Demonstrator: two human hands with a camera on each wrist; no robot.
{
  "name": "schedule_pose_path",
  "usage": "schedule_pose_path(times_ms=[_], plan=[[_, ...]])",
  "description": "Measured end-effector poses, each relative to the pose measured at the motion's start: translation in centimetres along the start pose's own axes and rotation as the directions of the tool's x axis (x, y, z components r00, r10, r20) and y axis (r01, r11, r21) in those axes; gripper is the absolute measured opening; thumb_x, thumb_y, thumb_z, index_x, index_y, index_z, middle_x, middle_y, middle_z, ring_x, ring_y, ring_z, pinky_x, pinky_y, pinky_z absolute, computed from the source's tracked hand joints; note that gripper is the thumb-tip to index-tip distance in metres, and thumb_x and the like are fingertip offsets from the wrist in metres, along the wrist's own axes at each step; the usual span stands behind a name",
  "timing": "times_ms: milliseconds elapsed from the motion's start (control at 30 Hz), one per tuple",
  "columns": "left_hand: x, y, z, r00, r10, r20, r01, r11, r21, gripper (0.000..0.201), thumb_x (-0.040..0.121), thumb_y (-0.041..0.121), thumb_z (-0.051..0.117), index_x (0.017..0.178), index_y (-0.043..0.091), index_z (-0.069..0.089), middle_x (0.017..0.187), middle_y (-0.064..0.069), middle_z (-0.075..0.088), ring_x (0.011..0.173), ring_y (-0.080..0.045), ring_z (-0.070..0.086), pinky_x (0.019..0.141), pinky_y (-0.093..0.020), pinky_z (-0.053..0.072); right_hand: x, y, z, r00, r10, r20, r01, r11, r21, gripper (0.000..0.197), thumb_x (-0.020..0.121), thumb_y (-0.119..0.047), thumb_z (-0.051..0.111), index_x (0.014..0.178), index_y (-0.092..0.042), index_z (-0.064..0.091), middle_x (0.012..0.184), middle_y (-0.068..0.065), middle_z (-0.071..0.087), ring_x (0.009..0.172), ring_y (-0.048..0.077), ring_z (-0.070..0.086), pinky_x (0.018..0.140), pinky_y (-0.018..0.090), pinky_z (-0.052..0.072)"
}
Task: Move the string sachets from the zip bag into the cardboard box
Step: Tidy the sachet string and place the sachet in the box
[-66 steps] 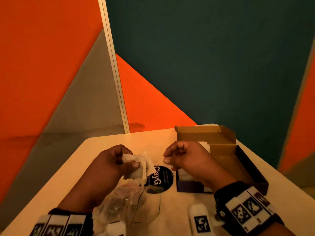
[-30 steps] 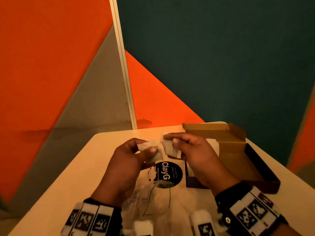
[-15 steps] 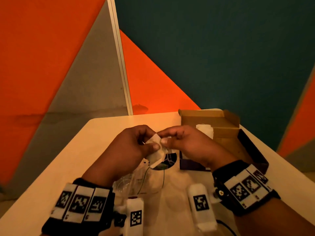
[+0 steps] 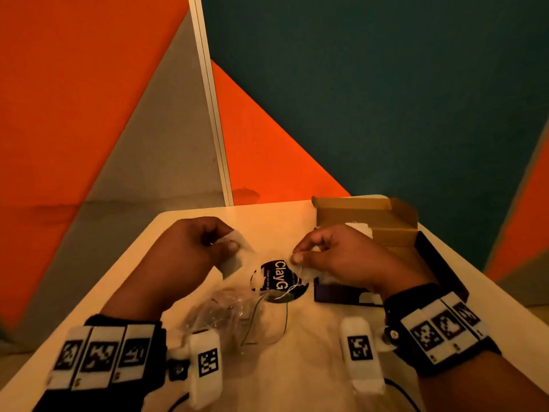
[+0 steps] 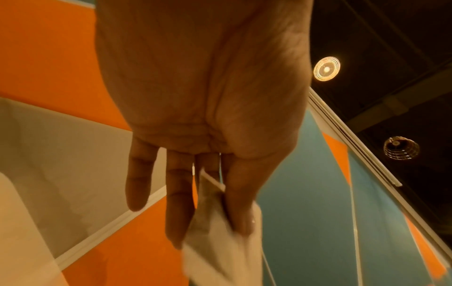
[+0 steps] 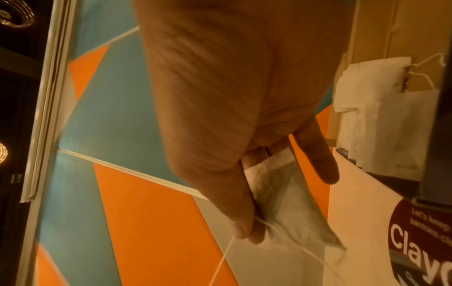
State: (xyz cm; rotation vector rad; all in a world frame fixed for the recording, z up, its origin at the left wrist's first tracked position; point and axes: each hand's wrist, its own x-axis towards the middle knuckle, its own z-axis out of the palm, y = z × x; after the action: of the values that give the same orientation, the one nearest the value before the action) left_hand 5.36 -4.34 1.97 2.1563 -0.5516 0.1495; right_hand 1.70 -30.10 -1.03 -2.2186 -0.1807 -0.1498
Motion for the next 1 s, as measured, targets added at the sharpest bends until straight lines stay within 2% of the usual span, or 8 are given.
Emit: schedule_pose_path(times_ms=[133,300,400,533,633,733,900,1000], plan=[[-0.2,-0.4,-1.6,0.985,-0.021,0.169,0.020,1.000,0.005,0.007,0.080,0.016,0.079,0.078,0.021,0.075,0.079,-0.001,0.078,0.075,-0.017,0.074,0.084,-0.044,0.056,0.3,0.7,-0.5,0.995,0.012,-0.100,-0.007,0.998,0.057,0.008,0.089,-0.034,0.074,0.089,-0.029,0.079,0.091,-0.016,0.077,0.092,0.007,0.071,0.094,0.043,0.055],[-0.5,-0.2,-1.1,0.916,-0.025,0.401,-0.031,0.991,0.133,0.017,0.080,0.016,0.080,0.089,0.030,0.077,0.089,0.009,0.077,0.083,-0.009,0.072,0.081,-0.029,0.055,0.3,0.4,-0.3,0.990,0.002,-0.140,0.007,0.998,0.062,0.008,0.090,-0.032,0.073,0.088,-0.029,0.080,0.090,-0.017,0.077,0.090,0.007,0.070,0.094,0.043,0.055],[-0.4,-0.4,-1.0,0.934,0.019,0.358,-0.038,0.998,0.047,0.016,0.084,0.012,0.076,0.083,0.028,0.075,0.087,0.002,0.077,0.081,-0.015,0.072,0.079,-0.032,0.055,0.3,0.5,-0.4,0.990,0.018,-0.143,-0.010,0.998,0.058,0.006,0.090,-0.033,0.073,0.088,-0.035,0.079,0.092,-0.015,0.077,0.093,0.011,0.071,0.094,0.047,0.055],[-0.2,-1.1,-1.3,0.972,0.103,0.209,-0.021,0.931,-0.365,0.014,0.073,0.020,0.085,0.080,0.016,0.074,0.080,-0.013,0.074,0.073,-0.024,0.070,0.069,-0.031,0.056,0.3,0.4,-0.6,0.989,0.028,-0.146,-0.023,0.999,0.031,0.006,0.089,-0.037,0.072,0.090,-0.040,0.078,0.096,-0.002,0.077,0.098,0.024,0.069,0.094,0.050,0.054],[0.4,-2.0,-1.5,0.988,0.138,0.065,-0.075,0.812,-0.579,0.045,0.055,0.044,0.092,0.082,0.013,0.073,0.082,-0.020,0.073,0.074,-0.031,0.070,0.069,-0.034,0.058,0.1,0.3,-0.5,0.991,0.038,-0.131,-0.035,0.999,0.022,0.007,0.090,-0.035,0.072,0.089,-0.035,0.079,0.092,-0.017,0.076,0.090,0.006,0.068,0.091,0.038,0.056],[0.8,-2.0,-1.5,0.992,0.125,-0.036,-0.115,0.712,-0.692,0.051,0.048,0.046,0.095,0.084,0.017,0.074,0.084,-0.017,0.073,0.077,-0.032,0.070,0.071,-0.036,0.060,0.0,0.0,-0.3,0.993,0.043,-0.111,-0.039,0.999,0.038,0.008,0.090,-0.036,0.071,0.090,-0.034,0.079,0.091,-0.021,0.075,0.087,0.001,0.067,0.088,0.034,0.055],[0.9,-1.4,0.1,0.996,0.079,-0.031,-0.066,0.499,-0.864,0.043,0.052,0.027,0.095,0.083,0.015,0.069,0.106,-0.019,0.072,0.082,-0.024,0.070,0.073,-0.036,0.060,0.0,-1.0,0.6,0.997,0.022,-0.072,-0.011,0.990,0.144,0.008,0.090,-0.032,0.072,0.090,-0.030,0.079,0.092,-0.009,0.078,0.086,0.009,0.072,0.082,0.035,0.058],[0.5,-0.2,1.5,0.998,0.056,0.008,-0.015,0.392,-0.920,0.017,0.074,0.007,0.072,0.086,0.010,0.060,0.113,-0.025,0.069,0.076,-0.028,0.069,0.068,-0.036,0.061,-0.1,-1.1,1.3,1.000,-0.004,-0.023,0.006,0.992,0.129,0.008,0.090,-0.031,0.072,0.090,-0.030,0.079,0.087,-0.018,0.076,0.079,-0.002,0.069,0.069,0.020,0.053]])
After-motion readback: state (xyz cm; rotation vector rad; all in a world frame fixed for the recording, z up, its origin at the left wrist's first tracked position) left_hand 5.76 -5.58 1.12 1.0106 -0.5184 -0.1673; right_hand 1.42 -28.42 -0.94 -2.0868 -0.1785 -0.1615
